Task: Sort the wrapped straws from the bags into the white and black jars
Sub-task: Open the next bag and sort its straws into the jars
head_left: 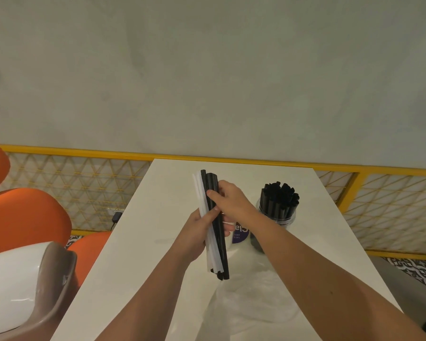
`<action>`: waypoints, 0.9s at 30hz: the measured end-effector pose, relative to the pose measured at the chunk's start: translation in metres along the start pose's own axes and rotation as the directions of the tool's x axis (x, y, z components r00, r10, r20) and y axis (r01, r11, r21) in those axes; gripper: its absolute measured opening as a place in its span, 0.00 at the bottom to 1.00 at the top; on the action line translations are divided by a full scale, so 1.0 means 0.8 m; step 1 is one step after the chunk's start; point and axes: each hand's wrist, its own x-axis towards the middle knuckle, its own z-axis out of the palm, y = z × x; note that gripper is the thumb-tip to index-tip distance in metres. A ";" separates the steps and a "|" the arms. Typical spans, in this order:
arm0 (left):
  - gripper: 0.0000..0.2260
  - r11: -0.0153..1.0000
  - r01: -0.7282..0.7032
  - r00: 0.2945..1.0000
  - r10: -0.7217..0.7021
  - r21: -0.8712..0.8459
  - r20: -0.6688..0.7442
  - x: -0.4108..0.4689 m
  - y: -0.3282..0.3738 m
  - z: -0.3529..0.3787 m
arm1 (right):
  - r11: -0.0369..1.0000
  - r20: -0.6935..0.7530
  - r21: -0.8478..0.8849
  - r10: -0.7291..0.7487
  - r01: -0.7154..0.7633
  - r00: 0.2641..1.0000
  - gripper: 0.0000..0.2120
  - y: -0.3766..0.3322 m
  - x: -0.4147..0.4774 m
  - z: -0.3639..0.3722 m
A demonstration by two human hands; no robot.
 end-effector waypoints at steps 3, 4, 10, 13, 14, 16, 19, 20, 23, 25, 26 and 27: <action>0.10 0.999 0.028 0.999 -0.026 -0.043 0.027 -0.003 0.002 0.008 | 0.990 0.083 0.089 0.100 -0.107 0.992 0.13 0.000 -0.009 -0.011; 0.10 0.998 0.041 0.999 -0.039 -0.053 0.035 -0.003 0.001 0.011 | 0.978 0.121 0.137 0.139 -0.155 0.983 0.13 0.000 -0.013 -0.015; 0.07 0.995 0.070 0.997 -0.067 -0.073 0.049 0.002 0.000 0.033 | 0.951 0.031 0.200 0.233 -0.235 0.972 0.14 0.004 -0.022 -0.037; 0.08 0.996 0.062 0.998 -0.061 -0.057 0.026 0.010 0.003 0.044 | 0.939 -0.056 0.279 0.224 -0.200 0.973 0.13 0.003 -0.024 -0.052; 0.09 0.996 0.061 0.998 -0.060 -0.058 0.017 0.012 0.003 0.047 | 0.923 -0.085 0.341 0.220 -0.179 0.972 0.12 0.002 -0.024 -0.059; 0.10 0.996 0.066 0.997 -0.069 -0.060 -0.040 0.017 0.000 0.048 | 0.903 -0.178 0.414 0.207 -0.117 0.962 0.12 0.004 -0.022 -0.077; 0.09 0.993 0.068 0.992 -0.078 -0.096 -0.104 0.023 -0.007 0.044 | 0.922 -0.341 0.387 0.170 -0.027 0.925 0.10 0.015 -0.017 -0.107; 0.09 0.993 0.067 0.991 -0.077 -0.095 -0.109 0.024 -0.009 0.043 | 0.930 -0.392 0.366 0.143 0.012 0.909 0.08 0.019 -0.016 -0.117; 0.09 0.995 0.067 0.993 -0.074 -0.078 -0.088 0.026 -0.011 0.041 | 0.950 -0.544 0.281 0.040 0.137 0.838 0.06 0.027 -0.015 -0.140; 0.09 0.995 0.066 0.996 -0.071 -0.075 -0.062 0.025 -0.009 0.044 | 0.952 -0.607 0.231 -0.019 0.200 0.794 0.06 0.035 -0.015 -0.147; 0.09 0.995 0.065 0.996 -0.069 -0.077 -0.049 0.025 -0.008 0.044 | 0.956 -0.617 0.203 -0.042 0.211 0.786 0.06 0.040 -0.015 -0.148; 0.09 0.995 0.065 0.997 -0.068 -0.077 -0.038 0.025 -0.007 0.045 | 0.959 -0.614 0.182 -0.061 0.216 0.787 0.06 0.046 -0.015 -0.146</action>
